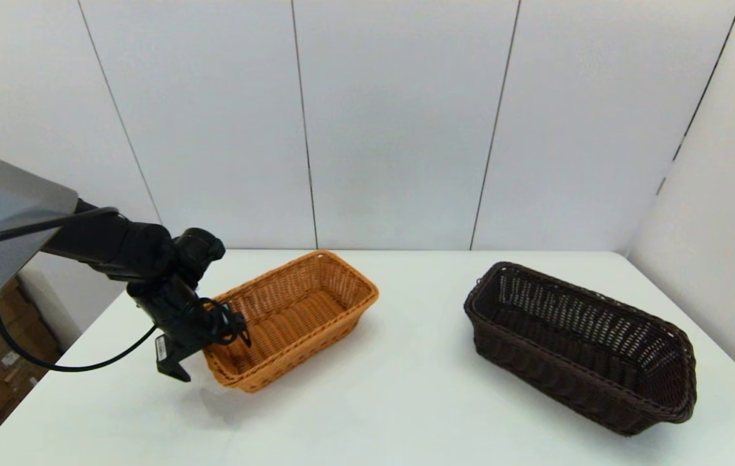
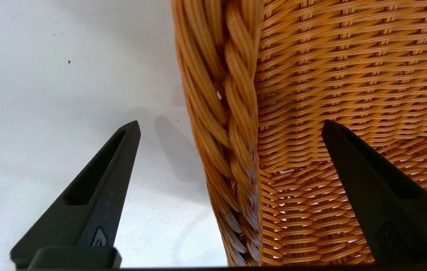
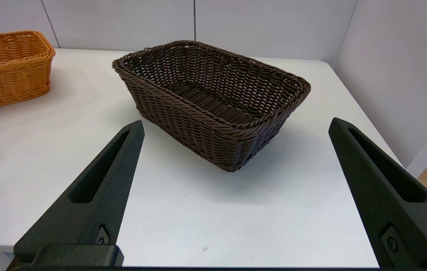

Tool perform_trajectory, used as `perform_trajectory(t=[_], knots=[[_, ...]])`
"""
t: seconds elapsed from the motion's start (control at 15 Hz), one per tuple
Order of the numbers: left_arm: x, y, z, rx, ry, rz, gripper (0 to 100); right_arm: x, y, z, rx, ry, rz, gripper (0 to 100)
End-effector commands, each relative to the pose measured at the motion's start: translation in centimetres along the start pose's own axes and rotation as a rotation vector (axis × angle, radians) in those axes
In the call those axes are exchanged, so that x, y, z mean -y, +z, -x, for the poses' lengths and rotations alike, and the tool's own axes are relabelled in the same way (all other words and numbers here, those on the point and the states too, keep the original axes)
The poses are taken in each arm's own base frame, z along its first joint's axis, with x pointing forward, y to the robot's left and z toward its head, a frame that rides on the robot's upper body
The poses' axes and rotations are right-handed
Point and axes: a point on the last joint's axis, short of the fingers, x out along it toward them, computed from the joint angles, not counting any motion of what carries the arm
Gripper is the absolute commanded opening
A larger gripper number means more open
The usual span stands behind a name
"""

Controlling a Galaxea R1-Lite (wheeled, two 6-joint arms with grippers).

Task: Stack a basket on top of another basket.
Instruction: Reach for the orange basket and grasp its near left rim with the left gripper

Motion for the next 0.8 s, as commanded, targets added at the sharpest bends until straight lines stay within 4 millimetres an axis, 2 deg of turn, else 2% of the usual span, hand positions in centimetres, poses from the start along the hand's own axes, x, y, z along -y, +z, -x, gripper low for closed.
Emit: perform_trajectory(t=[0.07, 0.8], knots=[[0.02, -0.02, 0.13, 0.002, 0.0, 0.004, 0, 0.0, 0.0, 0.0, 0.0, 0.001, 0.001, 100], [-0.08, 0.06, -0.53, -0.013, 0.011, 0.007, 0, 0.0, 0.0, 0.0, 0.0, 0.001, 0.001, 100]])
